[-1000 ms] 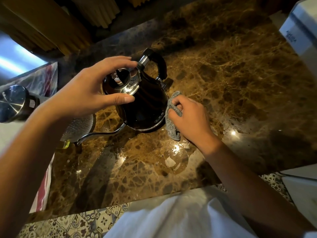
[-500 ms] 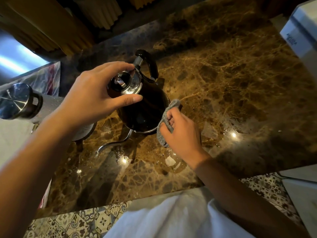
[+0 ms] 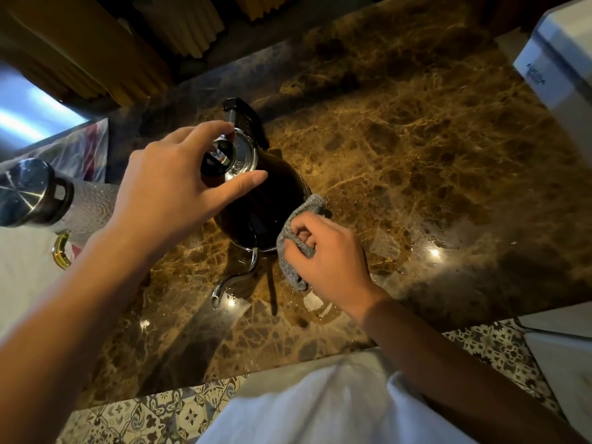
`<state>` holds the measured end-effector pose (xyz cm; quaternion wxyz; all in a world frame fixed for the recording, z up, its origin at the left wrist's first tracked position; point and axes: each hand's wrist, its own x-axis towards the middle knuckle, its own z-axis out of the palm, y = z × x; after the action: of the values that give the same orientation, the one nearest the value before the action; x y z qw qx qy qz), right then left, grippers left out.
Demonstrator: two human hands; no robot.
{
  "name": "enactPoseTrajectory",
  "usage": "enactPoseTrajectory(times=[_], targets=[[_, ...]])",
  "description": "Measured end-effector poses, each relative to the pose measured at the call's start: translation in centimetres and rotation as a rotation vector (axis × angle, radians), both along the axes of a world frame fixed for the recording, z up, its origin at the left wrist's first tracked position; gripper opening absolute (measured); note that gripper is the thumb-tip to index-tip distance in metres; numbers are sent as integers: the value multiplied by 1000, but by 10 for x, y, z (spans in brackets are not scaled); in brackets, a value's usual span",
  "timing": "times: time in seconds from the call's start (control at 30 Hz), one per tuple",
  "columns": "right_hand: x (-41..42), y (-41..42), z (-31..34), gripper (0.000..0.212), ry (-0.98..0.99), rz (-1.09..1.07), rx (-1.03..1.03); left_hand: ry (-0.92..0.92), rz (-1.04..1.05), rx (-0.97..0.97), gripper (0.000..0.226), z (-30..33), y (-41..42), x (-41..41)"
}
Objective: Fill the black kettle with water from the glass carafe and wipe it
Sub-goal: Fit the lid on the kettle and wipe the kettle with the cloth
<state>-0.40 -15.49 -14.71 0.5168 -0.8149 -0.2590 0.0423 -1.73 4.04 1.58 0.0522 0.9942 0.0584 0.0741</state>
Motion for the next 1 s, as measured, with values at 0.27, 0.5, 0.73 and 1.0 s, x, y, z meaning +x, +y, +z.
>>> enactPoseTrajectory(times=[0.27,0.5,0.73,1.0], targets=[[12,-8,2,12,70,56,-99,36,-95,-77,79,-1,13,1],[64,-11,0,24,64,-23,-181,74,-218,-209,74,3,26,0],[115,7,12,34,56,139,-285,133,-312,-288,72,5,40,6],[139,10,19,33,36,240,-318,130,-342,-356,71,0,48,12]])
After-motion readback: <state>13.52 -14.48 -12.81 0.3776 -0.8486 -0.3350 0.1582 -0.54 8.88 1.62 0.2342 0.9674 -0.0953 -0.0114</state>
